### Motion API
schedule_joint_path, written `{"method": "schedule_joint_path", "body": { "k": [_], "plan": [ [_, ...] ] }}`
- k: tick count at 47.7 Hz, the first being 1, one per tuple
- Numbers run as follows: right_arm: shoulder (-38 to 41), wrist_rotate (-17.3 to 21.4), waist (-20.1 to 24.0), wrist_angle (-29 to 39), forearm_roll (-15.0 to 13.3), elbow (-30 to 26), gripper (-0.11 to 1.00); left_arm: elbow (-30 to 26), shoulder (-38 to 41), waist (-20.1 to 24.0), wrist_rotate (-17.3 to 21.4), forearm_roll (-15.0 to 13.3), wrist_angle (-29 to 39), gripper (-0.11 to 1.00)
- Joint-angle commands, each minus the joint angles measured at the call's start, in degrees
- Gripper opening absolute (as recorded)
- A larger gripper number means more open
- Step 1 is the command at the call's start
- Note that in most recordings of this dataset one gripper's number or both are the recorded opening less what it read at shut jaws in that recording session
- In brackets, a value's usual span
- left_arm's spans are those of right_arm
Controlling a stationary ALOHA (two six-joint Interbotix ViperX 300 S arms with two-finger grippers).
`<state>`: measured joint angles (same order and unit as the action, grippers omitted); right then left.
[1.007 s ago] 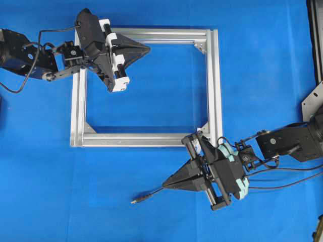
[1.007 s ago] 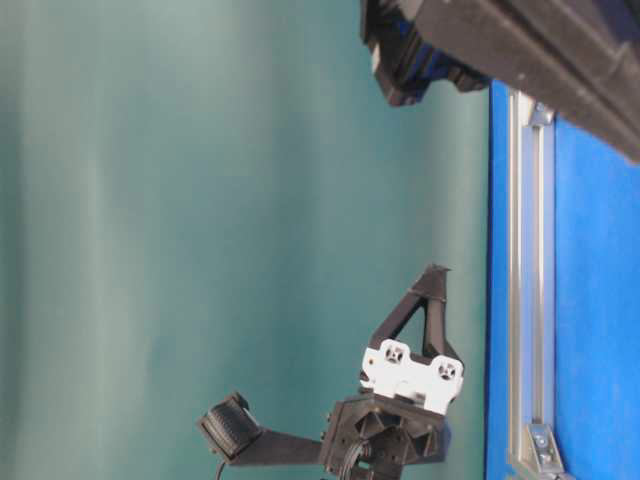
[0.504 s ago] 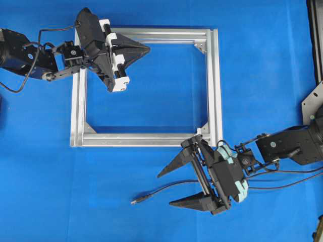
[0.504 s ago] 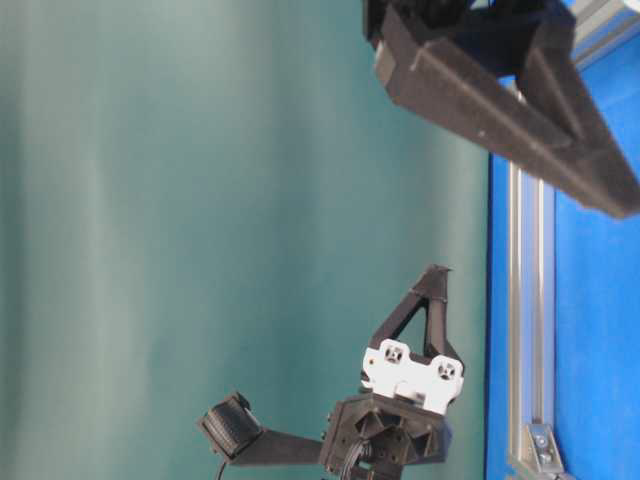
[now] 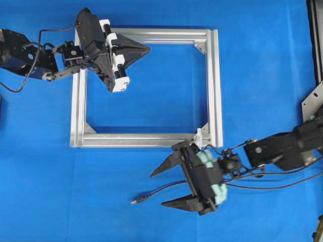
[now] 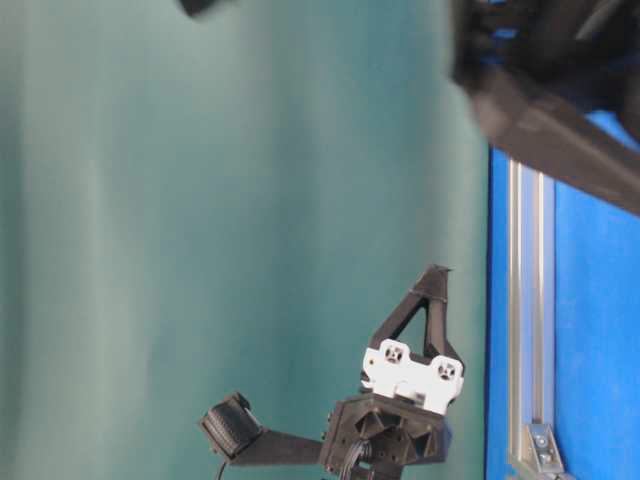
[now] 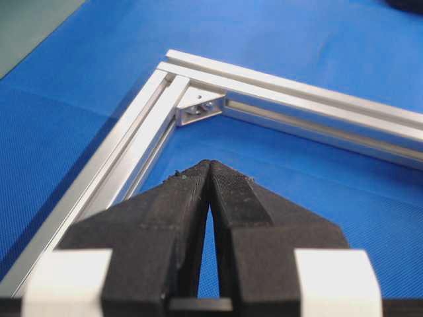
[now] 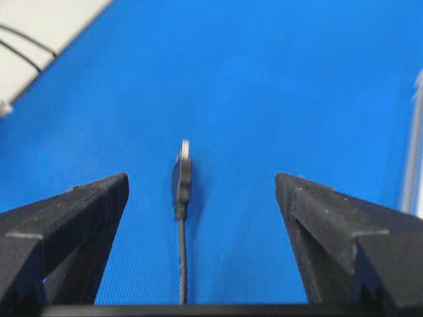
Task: Insert the wire through the string loop located on the right side.
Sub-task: 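Open the right gripper and move it over the black USB cable plug, then close the right gripper on the cable just behind the USB plug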
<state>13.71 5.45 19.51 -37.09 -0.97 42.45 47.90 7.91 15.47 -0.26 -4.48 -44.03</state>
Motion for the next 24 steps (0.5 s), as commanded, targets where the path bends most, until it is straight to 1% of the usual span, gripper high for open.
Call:
{"method": "schedule_joint_path", "body": {
  "k": [1,8,13,24],
  "plan": [
    [0.8,0.1,0.9,0.3,1.2,-1.8,0.83,-0.4,-1.6,0.0,0.1,0.3,-0.3,0.00],
    [3.7,0.1,1.4,2.1,4.7,-2.5,0.83,-0.4,-1.7,0.0,0.3,0.3,-0.2,0.00],
    [5.4,0.1,1.5,2.1,5.6,-3.0,0.83,-0.4,-1.7,0.0,0.4,0.3,0.1,0.00],
    [7.5,0.1,1.7,1.8,6.2,-3.9,0.83,-0.4,-1.7,0.0,0.4,0.2,0.6,0.00]
  ]
}}
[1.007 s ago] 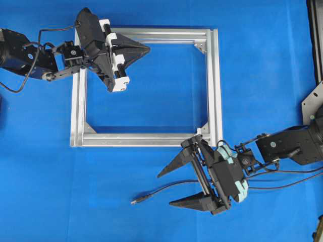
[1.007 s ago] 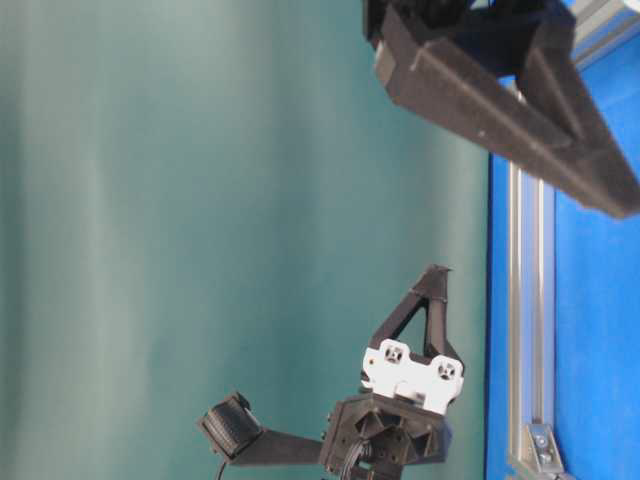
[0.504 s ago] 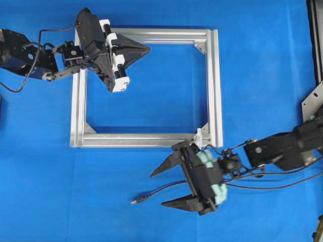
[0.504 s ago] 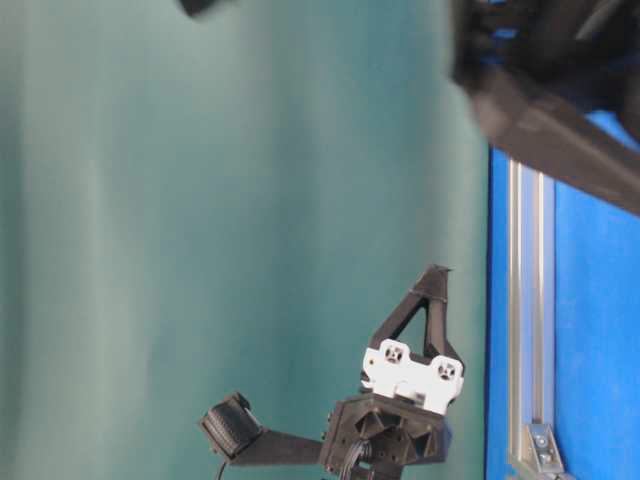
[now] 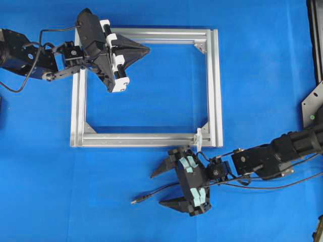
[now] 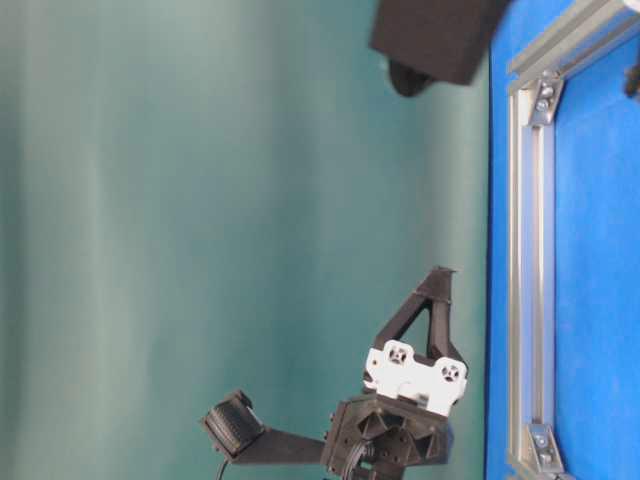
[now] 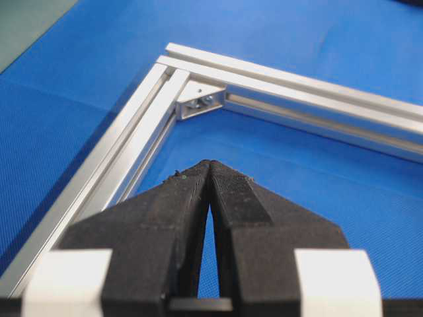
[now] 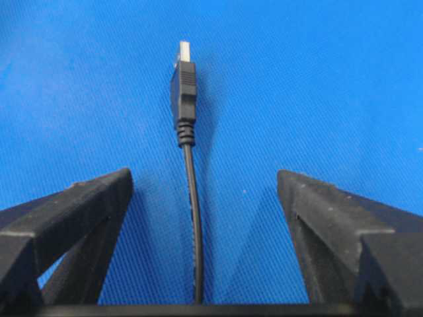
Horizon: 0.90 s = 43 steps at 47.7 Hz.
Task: Insert the wire through the string loop located on the right side.
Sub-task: 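Close the right gripper on the cable just behind the USB plug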
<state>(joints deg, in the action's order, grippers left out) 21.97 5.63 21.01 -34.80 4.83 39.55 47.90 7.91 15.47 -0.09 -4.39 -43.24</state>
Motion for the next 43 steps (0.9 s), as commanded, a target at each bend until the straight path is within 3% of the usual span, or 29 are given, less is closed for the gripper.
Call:
{"method": "schedule_joint_path", "body": {
  "k": [1,10,16,19,27,32,35,43],
  "plan": [
    [-0.7,-0.1,0.2,-0.4,0.3,-1.0,0.83,-0.4,-1.7,0.0,0.2,0.2,-0.2,0.00],
    [-0.8,-0.1,0.2,-0.4,0.3,-0.7,0.82,-0.4,-1.7,0.0,0.1,0.2,-0.2,0.00],
    [-0.8,-0.1,0.2,-0.4,0.3,-0.6,0.74,-0.4,-1.7,-0.1,0.1,0.2,-0.2,0.00],
    [-0.8,-0.2,0.2,-0.1,0.3,-0.5,0.66,-0.4,-1.7,-0.1,0.1,0.1,-0.2,0.00],
    [-1.3,-0.3,0.1,-0.5,0.2,0.2,0.22,-0.4,-1.7,-0.1,0.1,0.2,-0.2,0.00],
    [-2.0,-0.3,0.1,-0.8,0.3,1.0,0.03,-0.4,-1.7,-0.1,0.1,0.1,0.0,0.00],
    [-2.2,-0.3,0.1,-1.0,0.3,1.3,-0.03,-0.4,-1.7,-0.1,0.1,0.1,0.3,0.00],
    [-2.3,-0.3,0.1,-1.1,0.2,1.4,-0.04,-0.4,-1.7,-0.1,0.1,0.2,1.0,0.00]
  ]
}}
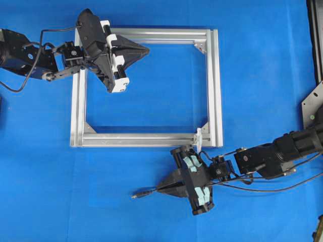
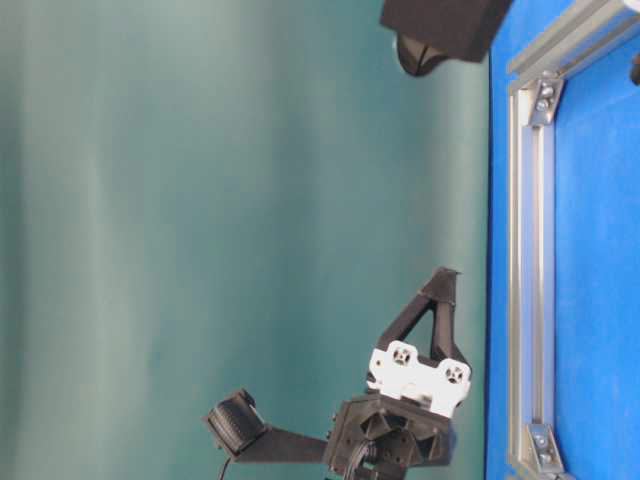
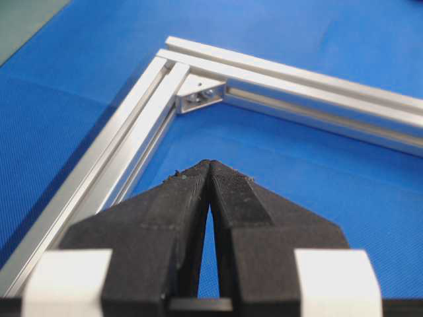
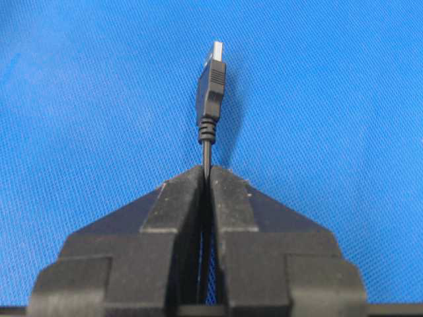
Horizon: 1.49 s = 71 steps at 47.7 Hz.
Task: Insert the wire through the string loop located on the right side.
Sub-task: 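Close the right gripper on the cable just behind the USB plug, then lift the cable with the right gripper and swing it toward the frame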
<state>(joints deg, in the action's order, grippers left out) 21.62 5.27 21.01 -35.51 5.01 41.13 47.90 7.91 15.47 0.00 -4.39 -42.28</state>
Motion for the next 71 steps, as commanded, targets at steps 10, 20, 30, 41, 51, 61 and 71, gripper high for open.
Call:
{"method": "schedule_joint_path", "body": {
  "k": [10,20,30,41,51,61,71],
  "plan": [
    [-2.0,0.1,0.1,0.0,-0.1,-0.5,-0.04,-0.4,-1.7,-0.1,0.0,0.1,0.1,0.00],
    [-5.4,-0.4,0.1,2.7,-0.2,-0.7,-0.04,-0.4,-1.7,-0.1,0.0,0.1,0.1,0.00],
    [-12.3,-1.2,-0.6,11.4,-0.3,-0.9,-0.04,-0.4,-1.7,-0.1,0.0,0.1,0.1,0.00],
    [-17.1,-2.0,-1.1,16.9,-0.3,-0.9,-0.04,-0.4,-1.7,-0.1,-0.1,0.2,0.1,0.00],
    [-17.1,-2.0,-1.2,17.0,-0.3,-0.9,-0.04,-0.4,-1.7,-0.1,-0.1,0.2,0.1,0.00],
    [-17.1,-2.1,-1.2,17.0,-0.3,-0.9,-0.04,-0.4,-1.7,-0.1,-0.1,0.1,0.1,0.00],
    [-17.1,-2.0,-1.2,17.0,-0.3,-0.8,-0.04,-0.4,-1.7,-0.2,-0.2,0.2,0.1,0.00]
  ]
}}
